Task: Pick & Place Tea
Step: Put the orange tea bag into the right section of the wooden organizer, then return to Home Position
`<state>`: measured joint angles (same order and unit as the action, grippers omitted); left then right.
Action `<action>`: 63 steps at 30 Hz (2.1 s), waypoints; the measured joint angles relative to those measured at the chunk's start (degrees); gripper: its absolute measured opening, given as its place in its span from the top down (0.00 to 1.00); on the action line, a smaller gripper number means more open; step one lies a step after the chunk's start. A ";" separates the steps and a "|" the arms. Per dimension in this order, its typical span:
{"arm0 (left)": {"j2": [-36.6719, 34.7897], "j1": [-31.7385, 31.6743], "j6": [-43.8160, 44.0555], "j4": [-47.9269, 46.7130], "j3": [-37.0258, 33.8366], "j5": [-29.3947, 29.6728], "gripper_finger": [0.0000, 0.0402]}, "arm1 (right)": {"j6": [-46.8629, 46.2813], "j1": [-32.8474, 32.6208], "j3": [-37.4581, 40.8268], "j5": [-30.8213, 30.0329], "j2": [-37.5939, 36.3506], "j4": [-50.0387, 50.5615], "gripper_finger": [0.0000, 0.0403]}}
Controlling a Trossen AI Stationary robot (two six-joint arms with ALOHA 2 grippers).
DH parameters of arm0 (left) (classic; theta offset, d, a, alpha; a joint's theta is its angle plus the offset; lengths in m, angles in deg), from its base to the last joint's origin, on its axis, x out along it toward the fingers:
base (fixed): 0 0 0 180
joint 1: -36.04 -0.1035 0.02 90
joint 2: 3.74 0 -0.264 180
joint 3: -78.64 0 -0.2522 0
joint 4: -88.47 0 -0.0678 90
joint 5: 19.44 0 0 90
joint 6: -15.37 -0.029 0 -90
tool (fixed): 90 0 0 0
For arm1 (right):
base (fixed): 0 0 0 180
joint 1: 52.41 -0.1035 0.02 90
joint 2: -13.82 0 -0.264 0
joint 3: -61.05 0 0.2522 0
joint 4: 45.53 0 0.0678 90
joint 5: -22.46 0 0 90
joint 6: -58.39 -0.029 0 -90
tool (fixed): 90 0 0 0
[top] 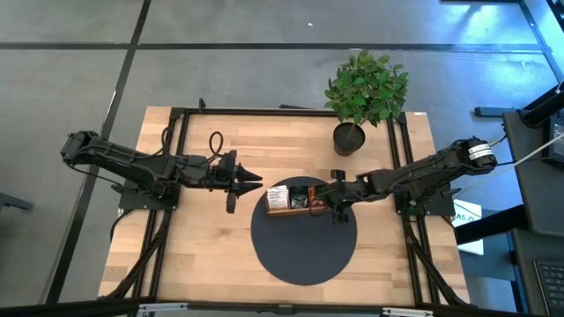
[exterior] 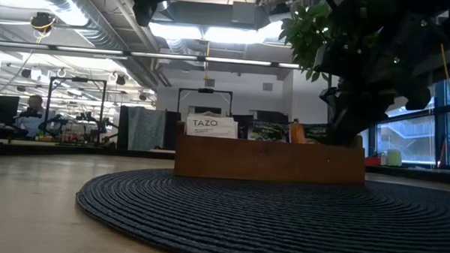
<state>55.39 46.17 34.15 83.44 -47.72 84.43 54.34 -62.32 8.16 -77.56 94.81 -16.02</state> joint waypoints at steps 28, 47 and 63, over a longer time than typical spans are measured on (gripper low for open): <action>0.00 0.02 0.20 -0.07 0.00 -1.57 0.76 | -4.06 -0.02 -11.91 -8.14 -6.29 18.16 0.71; 0.02 0.02 0.15 -1.44 0.00 -1.55 0.77 | 8.83 -0.02 -11.98 -2.92 -1.20 16.01 0.71; 0.02 0.02 0.55 -1.40 0.00 -1.36 0.76 | 9.09 -0.06 -11.98 2.21 0.03 17.82 0.71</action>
<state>55.41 46.20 34.70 82.04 -47.72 83.07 63.43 -62.38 -3.82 -75.36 94.84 1.79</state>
